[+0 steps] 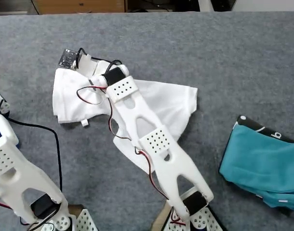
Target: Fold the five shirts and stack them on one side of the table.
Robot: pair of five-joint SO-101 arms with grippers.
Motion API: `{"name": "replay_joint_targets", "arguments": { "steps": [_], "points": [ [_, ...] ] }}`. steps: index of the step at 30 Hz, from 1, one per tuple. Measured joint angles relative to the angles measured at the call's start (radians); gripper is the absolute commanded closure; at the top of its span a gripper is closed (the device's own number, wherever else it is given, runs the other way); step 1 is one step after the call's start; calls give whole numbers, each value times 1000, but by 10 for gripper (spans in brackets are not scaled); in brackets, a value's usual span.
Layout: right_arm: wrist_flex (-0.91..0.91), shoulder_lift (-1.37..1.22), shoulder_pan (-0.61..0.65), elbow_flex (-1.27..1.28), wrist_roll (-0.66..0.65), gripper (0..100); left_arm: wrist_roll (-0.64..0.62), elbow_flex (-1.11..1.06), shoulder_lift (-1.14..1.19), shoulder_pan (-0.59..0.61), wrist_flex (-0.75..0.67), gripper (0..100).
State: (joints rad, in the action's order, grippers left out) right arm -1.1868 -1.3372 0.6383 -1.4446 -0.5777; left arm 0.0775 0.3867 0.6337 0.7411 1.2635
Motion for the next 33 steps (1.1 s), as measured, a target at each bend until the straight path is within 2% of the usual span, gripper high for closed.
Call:
{"name": "replay_joint_targets", "arguments": {
  "steps": [6, 11, 17, 24, 28, 33],
  "points": [
    [-72, 0, 0, -57, 0, 811, 0, -46, 0, -32, -43, 981],
    [-204, 2, 15, -166, 0, 839, 0, -78, 0, -26, -110, 981],
    [-331, 3, 149, -172, -5, 844, 0, -78, 0, -9, -112, 981],
    [-448, 3, 282, -172, -21, 843, 31, -43, -40, 166, -84, 981],
    [-446, 3, 325, -172, -21, 843, 32, 8, -86, 281, -74, 981],
    [-361, -20, 356, -172, -21, 846, 35, 26, -107, 407, -74, 981]
  ]
}}
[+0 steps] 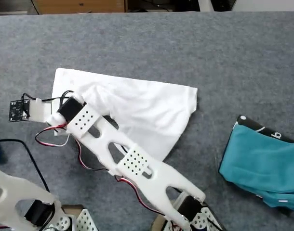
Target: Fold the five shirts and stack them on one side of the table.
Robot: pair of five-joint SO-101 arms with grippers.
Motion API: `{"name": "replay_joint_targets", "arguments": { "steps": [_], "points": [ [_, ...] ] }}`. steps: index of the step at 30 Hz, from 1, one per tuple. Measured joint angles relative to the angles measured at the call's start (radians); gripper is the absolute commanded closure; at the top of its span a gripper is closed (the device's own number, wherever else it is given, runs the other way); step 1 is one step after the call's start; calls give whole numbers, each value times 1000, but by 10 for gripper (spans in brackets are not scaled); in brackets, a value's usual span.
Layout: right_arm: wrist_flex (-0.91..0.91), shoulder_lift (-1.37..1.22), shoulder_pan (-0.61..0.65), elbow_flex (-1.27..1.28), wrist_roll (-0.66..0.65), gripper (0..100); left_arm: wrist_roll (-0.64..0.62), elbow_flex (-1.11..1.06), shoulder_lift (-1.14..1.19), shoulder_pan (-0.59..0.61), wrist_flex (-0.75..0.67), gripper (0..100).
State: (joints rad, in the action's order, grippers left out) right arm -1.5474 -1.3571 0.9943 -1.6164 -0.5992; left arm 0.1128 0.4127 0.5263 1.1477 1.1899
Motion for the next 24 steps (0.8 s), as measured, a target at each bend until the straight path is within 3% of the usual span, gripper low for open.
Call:
{"name": "replay_joint_targets", "arguments": {
  "steps": [8, 24],
  "points": [
    [107, -55, -29, 0, 0, 972, 0, 0, 0, 23, 0, 981],
    [198, -55, -91, 0, 0, 977, 3, -63, -2, -89, 28, 981]
  ]
}}
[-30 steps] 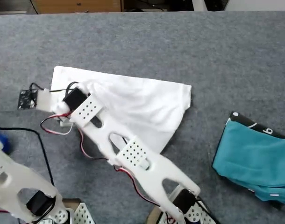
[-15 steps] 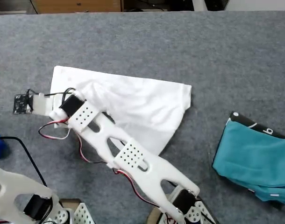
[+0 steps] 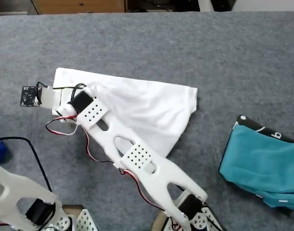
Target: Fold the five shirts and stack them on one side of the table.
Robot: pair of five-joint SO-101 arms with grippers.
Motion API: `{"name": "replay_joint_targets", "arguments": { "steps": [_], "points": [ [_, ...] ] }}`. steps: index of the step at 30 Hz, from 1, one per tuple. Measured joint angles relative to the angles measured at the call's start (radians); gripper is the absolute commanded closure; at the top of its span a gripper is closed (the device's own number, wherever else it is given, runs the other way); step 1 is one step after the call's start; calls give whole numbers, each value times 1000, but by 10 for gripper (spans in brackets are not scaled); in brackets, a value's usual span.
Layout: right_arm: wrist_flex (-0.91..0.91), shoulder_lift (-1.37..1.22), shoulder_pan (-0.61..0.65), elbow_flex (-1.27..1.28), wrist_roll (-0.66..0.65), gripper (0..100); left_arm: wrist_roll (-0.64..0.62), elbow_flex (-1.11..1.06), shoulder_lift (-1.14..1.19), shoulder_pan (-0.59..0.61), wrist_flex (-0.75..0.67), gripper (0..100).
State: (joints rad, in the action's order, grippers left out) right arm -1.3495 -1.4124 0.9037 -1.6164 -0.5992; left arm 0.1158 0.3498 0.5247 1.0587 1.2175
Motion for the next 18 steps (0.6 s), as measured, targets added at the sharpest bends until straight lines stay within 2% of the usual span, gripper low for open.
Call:
{"name": "replay_joint_targets", "arguments": {
  "steps": [12, 18],
  "points": [
    [120, 5, -61, 0, 0, 994, -3, -31, -83, -264, 132, 981],
    [195, 5, -107, 0, 63, 994, -3, -124, -172, -402, 186, 981]
  ]
}}
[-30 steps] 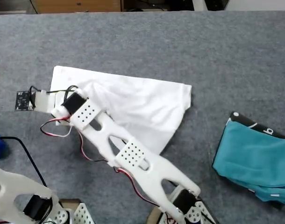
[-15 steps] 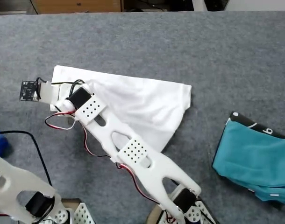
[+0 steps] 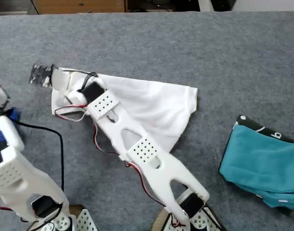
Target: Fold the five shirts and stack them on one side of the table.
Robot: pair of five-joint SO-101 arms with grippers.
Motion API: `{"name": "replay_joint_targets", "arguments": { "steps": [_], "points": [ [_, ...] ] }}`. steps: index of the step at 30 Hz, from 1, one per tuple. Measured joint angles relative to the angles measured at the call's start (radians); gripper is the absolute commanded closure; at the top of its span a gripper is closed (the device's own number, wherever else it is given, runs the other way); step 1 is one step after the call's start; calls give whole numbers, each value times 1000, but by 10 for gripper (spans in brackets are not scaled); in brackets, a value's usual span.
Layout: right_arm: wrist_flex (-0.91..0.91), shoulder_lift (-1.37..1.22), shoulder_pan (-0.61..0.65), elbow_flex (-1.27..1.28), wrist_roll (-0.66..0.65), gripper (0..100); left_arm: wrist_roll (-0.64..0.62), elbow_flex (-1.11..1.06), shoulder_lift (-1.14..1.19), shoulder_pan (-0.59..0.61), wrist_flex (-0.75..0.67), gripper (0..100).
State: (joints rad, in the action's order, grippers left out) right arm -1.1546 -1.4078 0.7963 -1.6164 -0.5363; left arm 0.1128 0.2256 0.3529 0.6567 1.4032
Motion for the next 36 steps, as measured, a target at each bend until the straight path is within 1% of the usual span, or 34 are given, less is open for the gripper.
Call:
{"name": "replay_joint_targets", "arguments": {
  "steps": [3, 6, 11, 13, 16, 23, 32, 36],
  "points": [
    [29, 0, -28, 0, 38, 994, 3, -61, -52, -57, 9, 981],
    [40, 0, -31, 0, 52, 994, -20, -121, -106, -104, 3, 981],
    [48, 0, -38, 0, 57, 994, -95, -207, -147, -196, -58, 981],
    [49, 0, -51, 0, 57, 994, -137, -210, -147, -245, -66, 981],
    [61, 0, -81, 0, 57, 994, -175, -221, -153, -282, -94, 981],
    [89, 2, -106, 0, 91, 994, -236, -259, -153, -321, -206, 981],
    [101, 2, -112, 0, 95, 994, -244, -431, -153, -321, -324, 981],
    [103, 2, -112, 0, 100, 994, -244, -462, -155, -322, -348, 980]
  ]
}}
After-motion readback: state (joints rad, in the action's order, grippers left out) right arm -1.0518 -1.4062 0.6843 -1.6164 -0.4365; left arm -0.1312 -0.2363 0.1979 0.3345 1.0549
